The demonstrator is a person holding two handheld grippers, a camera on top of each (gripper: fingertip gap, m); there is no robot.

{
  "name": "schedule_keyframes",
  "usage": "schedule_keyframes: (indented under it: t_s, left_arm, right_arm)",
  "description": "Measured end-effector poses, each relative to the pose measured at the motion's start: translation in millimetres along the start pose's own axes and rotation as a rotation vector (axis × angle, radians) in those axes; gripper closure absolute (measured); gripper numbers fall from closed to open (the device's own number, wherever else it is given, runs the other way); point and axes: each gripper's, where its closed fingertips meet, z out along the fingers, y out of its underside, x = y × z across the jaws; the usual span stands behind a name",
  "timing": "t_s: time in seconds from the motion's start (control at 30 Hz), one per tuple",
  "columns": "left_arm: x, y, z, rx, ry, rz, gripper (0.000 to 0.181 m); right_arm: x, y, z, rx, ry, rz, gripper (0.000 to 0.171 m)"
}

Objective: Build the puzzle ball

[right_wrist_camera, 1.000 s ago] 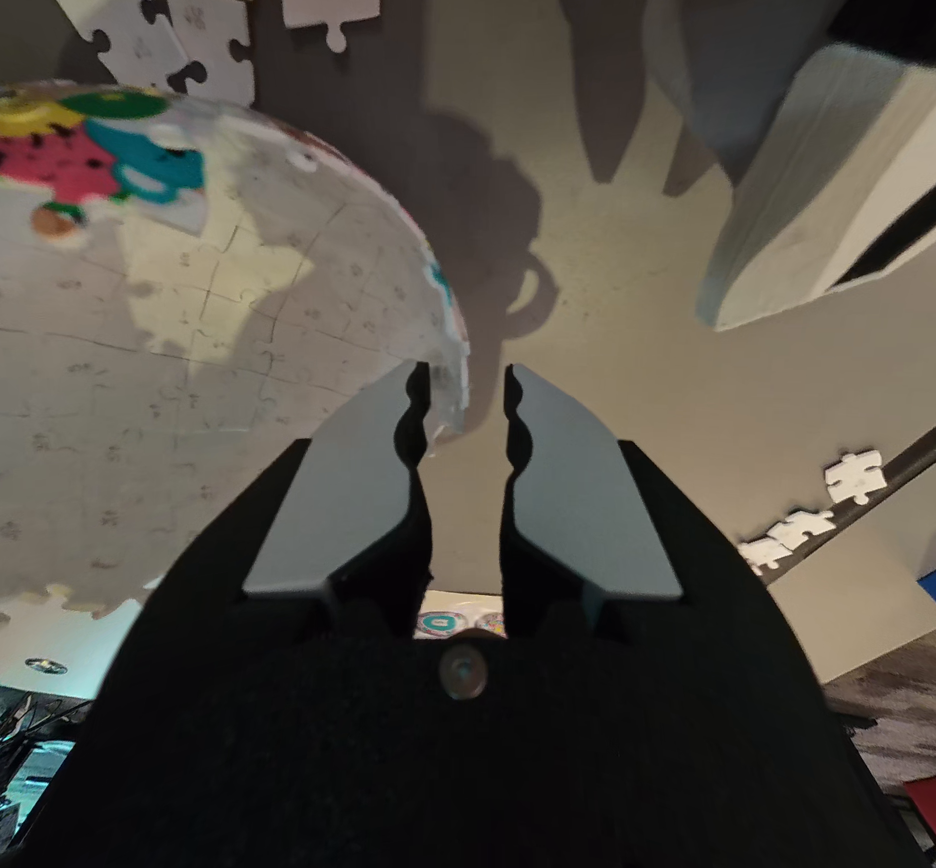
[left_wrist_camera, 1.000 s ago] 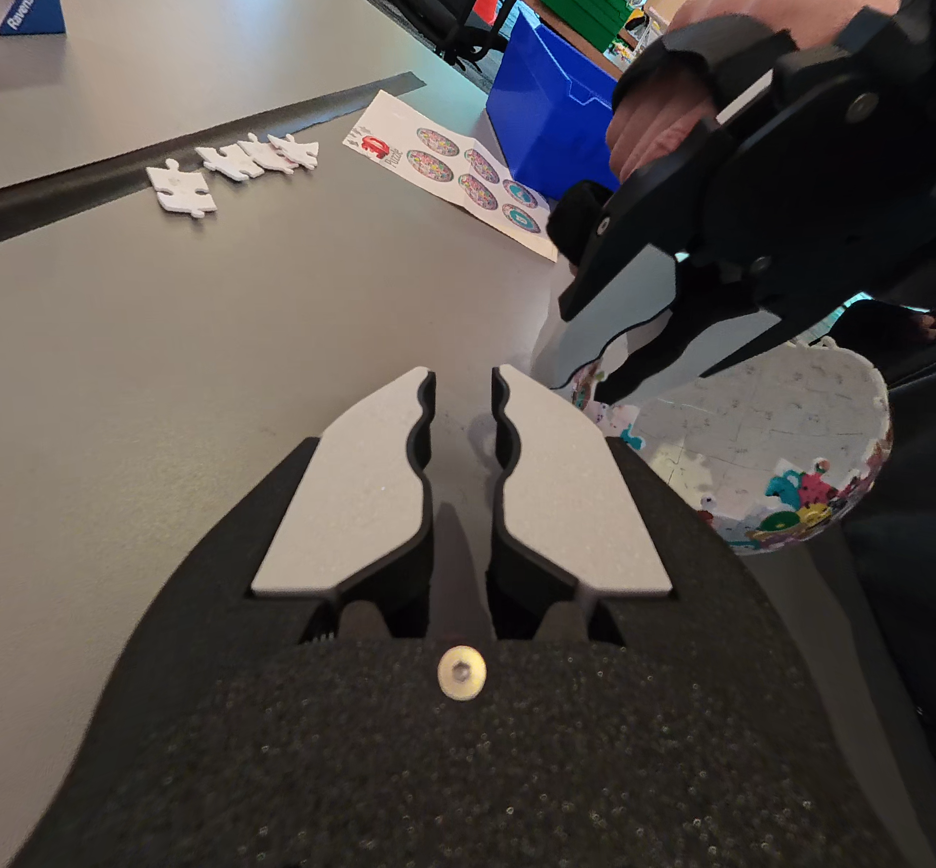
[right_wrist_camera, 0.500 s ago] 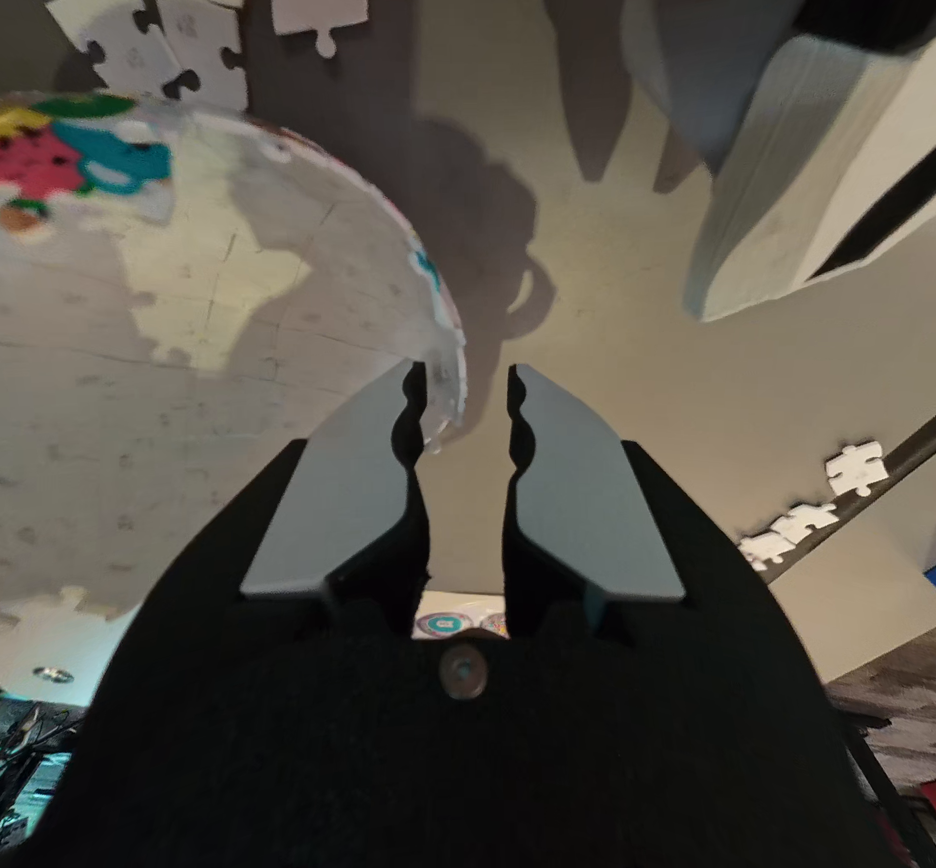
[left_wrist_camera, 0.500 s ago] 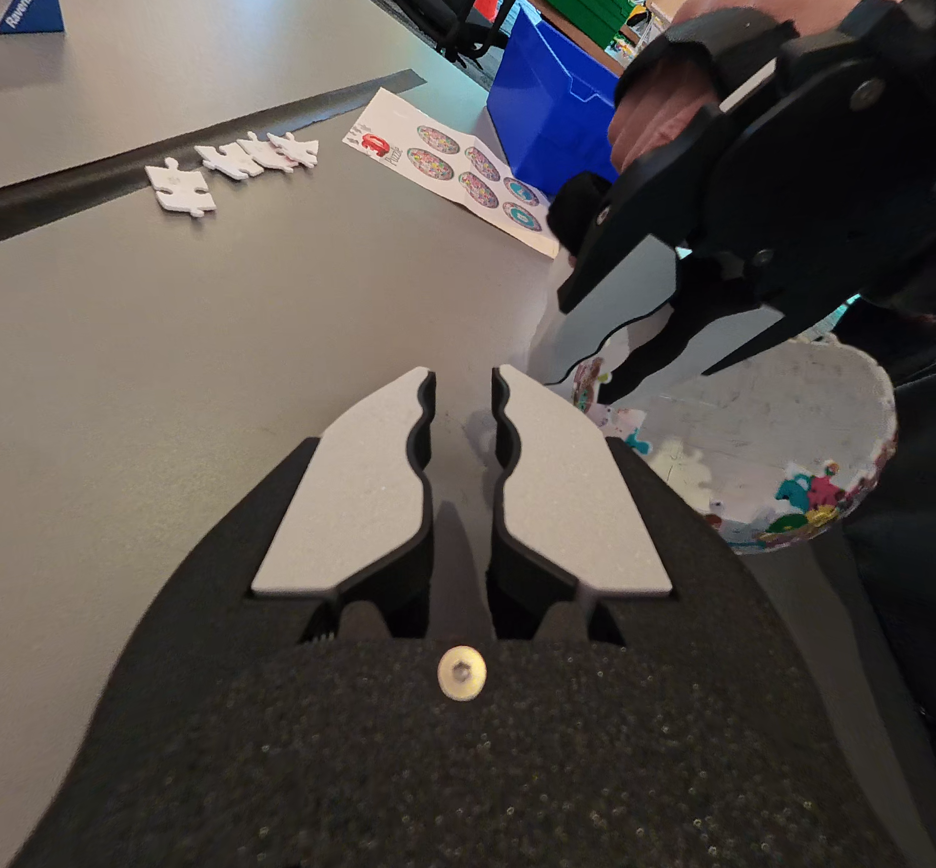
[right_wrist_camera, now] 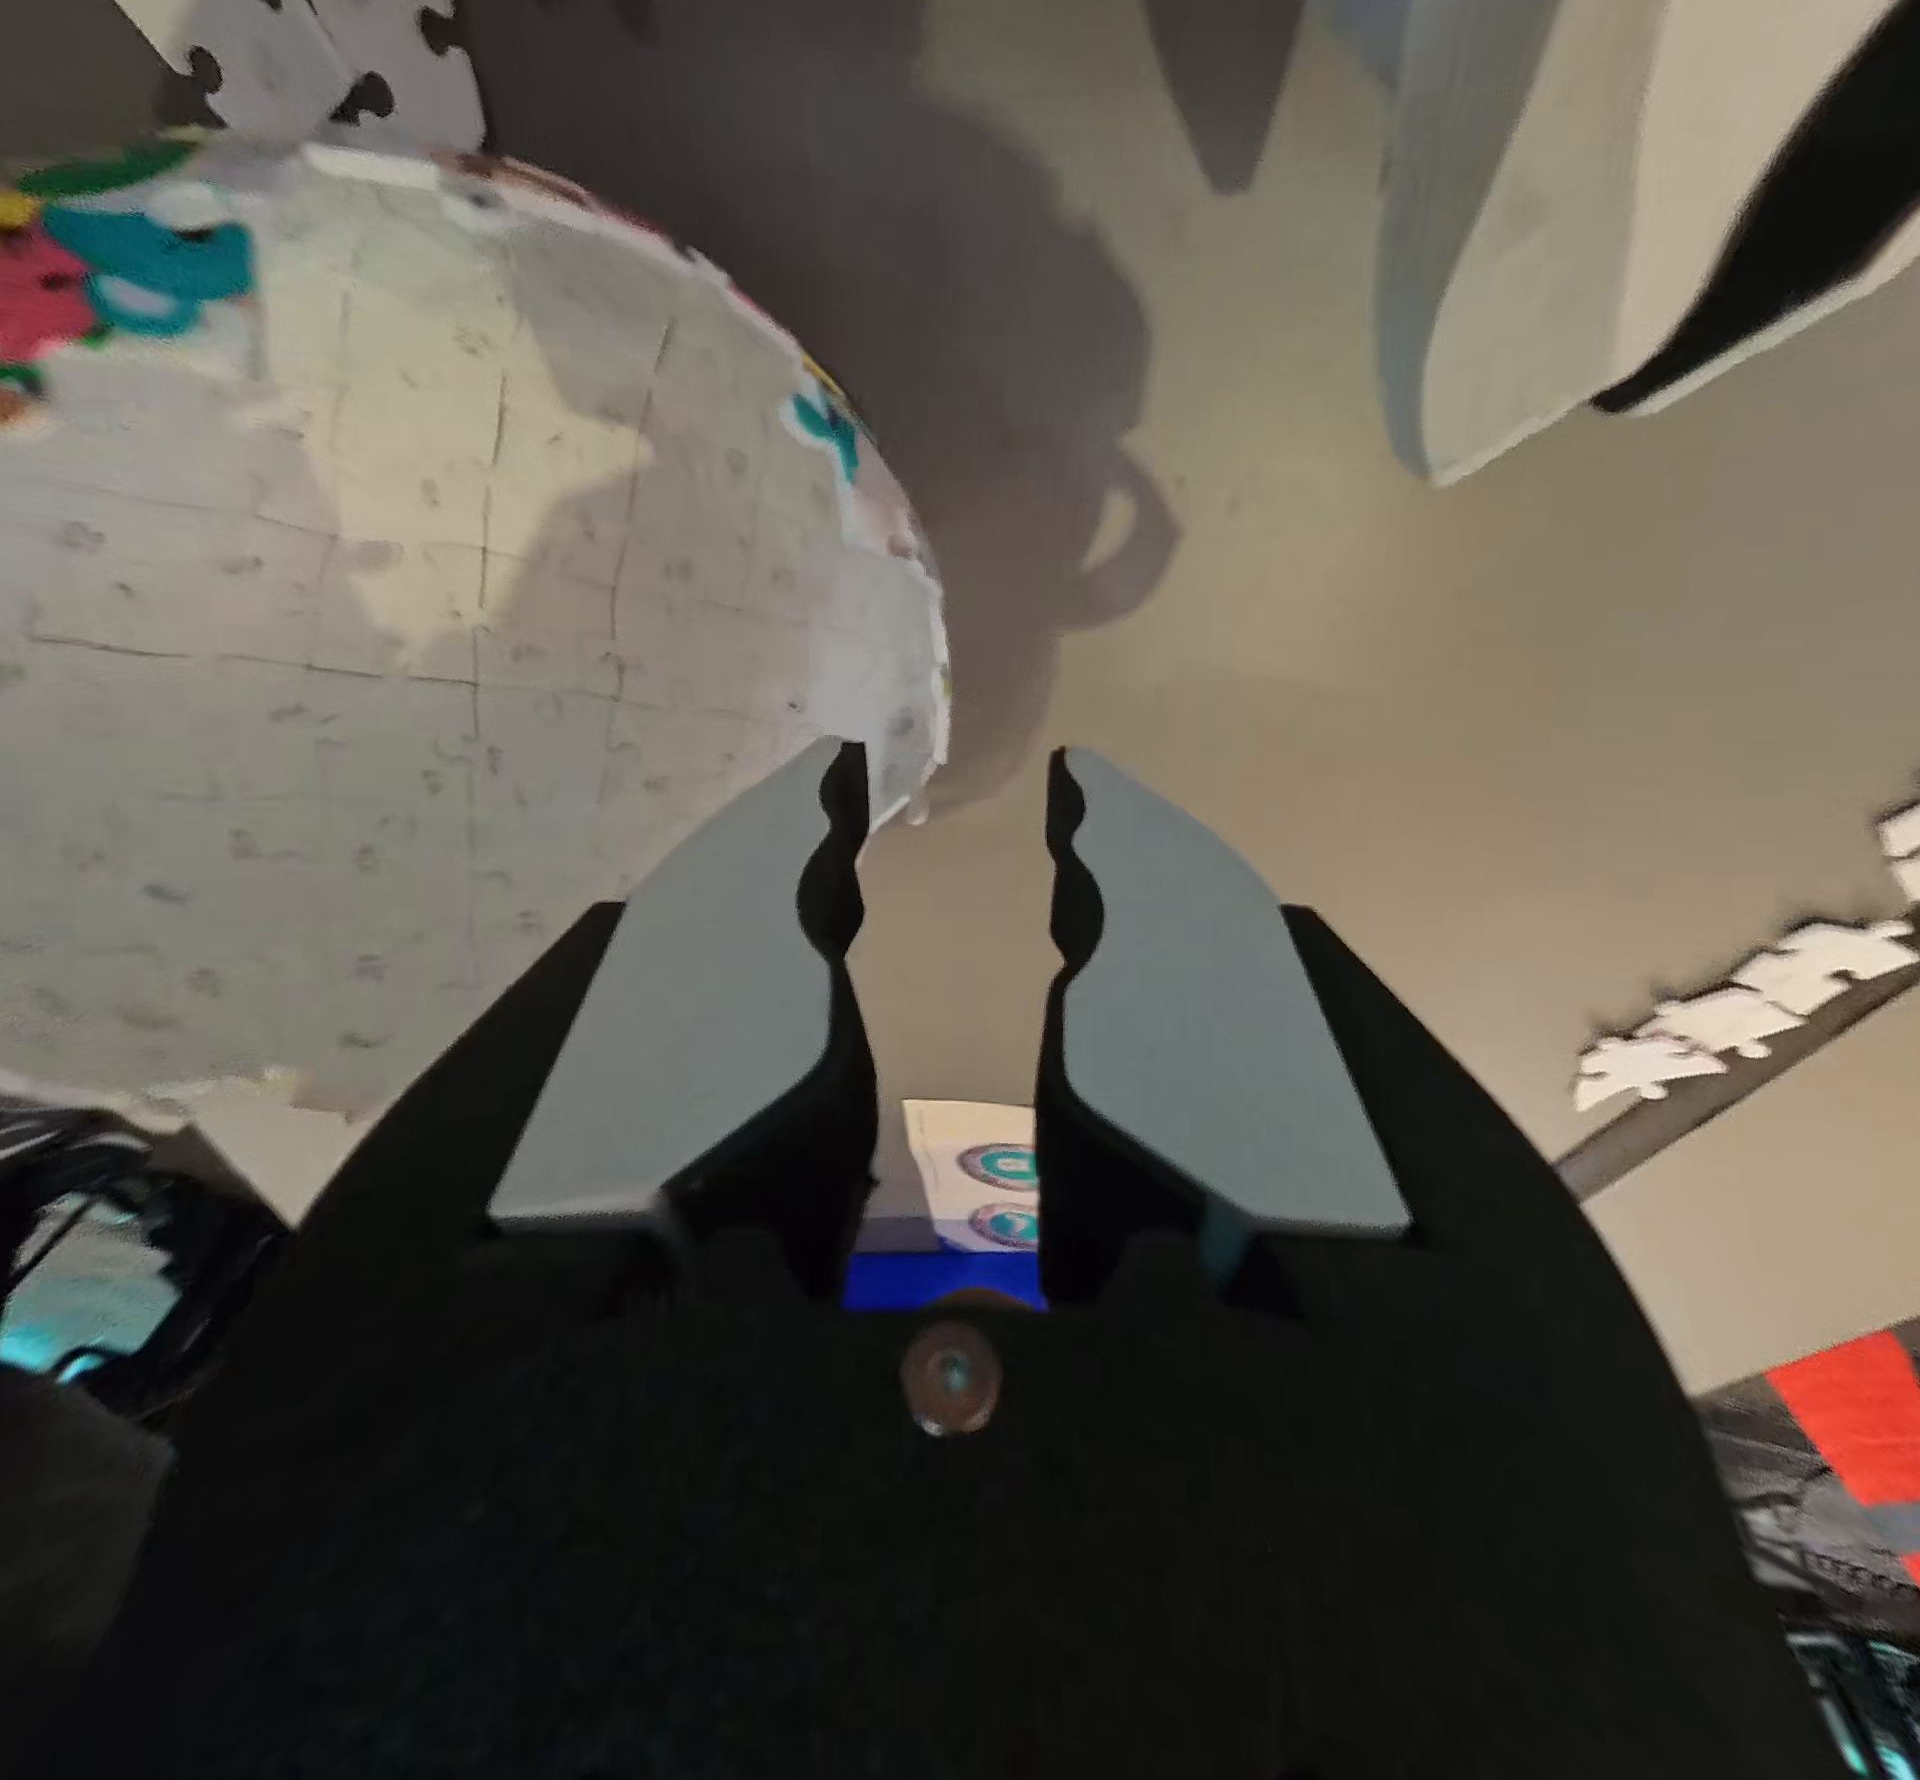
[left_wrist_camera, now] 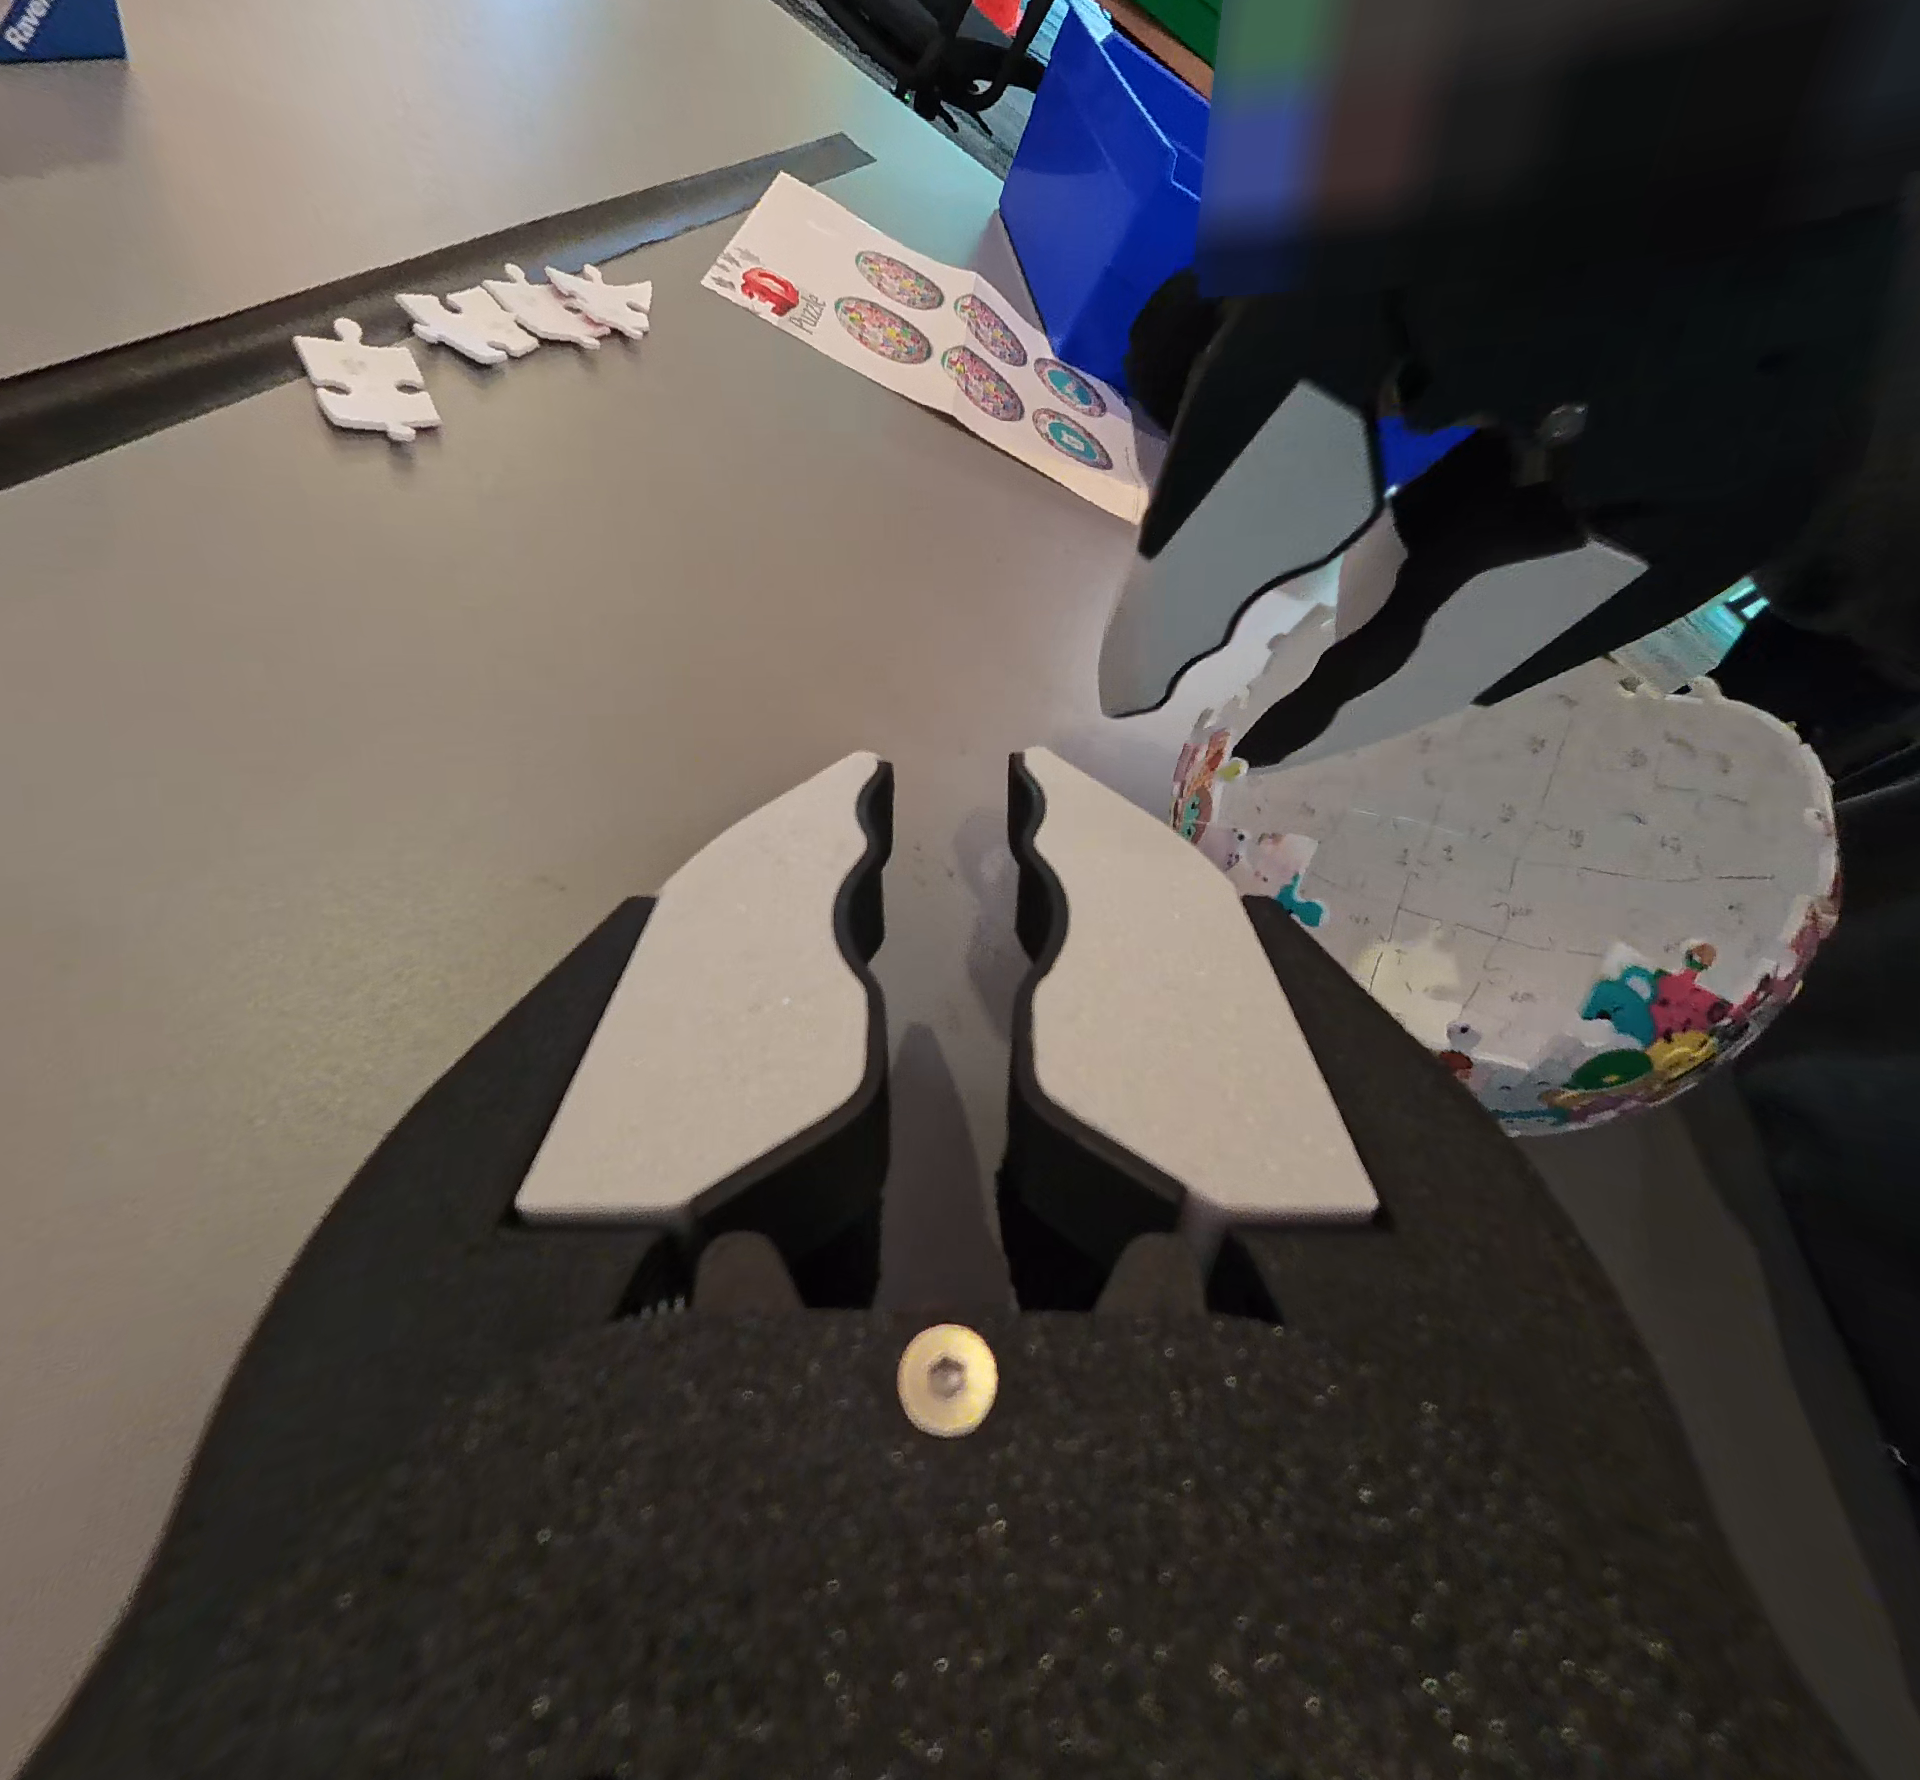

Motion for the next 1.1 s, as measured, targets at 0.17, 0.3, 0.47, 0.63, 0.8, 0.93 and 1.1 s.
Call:
schedule_keyframes:
  t_s: [0.17,0.3,0.47,0.63,0.8,0.93,1.1]
  left_arm:
    - [0.3,0.4,0.3,-0.003,0.002,0.000,0.161]
    - [0.2,0.6,0.6,-0.005,0.002,0.000,0.161]
    - [0.2,0.7,0.7,-0.006,0.004,-0.003,0.161]
    - [-0.1,0.5,0.6,-0.005,0.005,-0.005,0.161]
    - [-0.2,0.5,0.7,-0.005,0.004,-0.005,0.161]
    - [-0.2,0.4,0.8,-0.005,0.003,-0.004,0.161]
    - [-0.1,0.7,1.0,-0.007,0.003,-0.004,0.161]
  right_arm:
    - [-5.6,3.9,2.4,-0.013,-0.096,0.048,0.147]
    - [-7.1,2.3,2.4,-0.004,-0.152,0.081,0.155]
    - [-8.7,2.0,7.7,-0.015,-0.198,0.106,0.161]
    - [-7.6,-1.5,7.0,0.001,-0.192,0.105,0.167]
    - [-7.0,-1.6,7.4,-0.002,-0.183,0.108,0.168]
    - [-7.9,-2.1,6.4,-0.002,-0.175,0.105,0.168]
    - [-10.2,-3.3,4.7,0.003,-0.173,0.090,0.166]
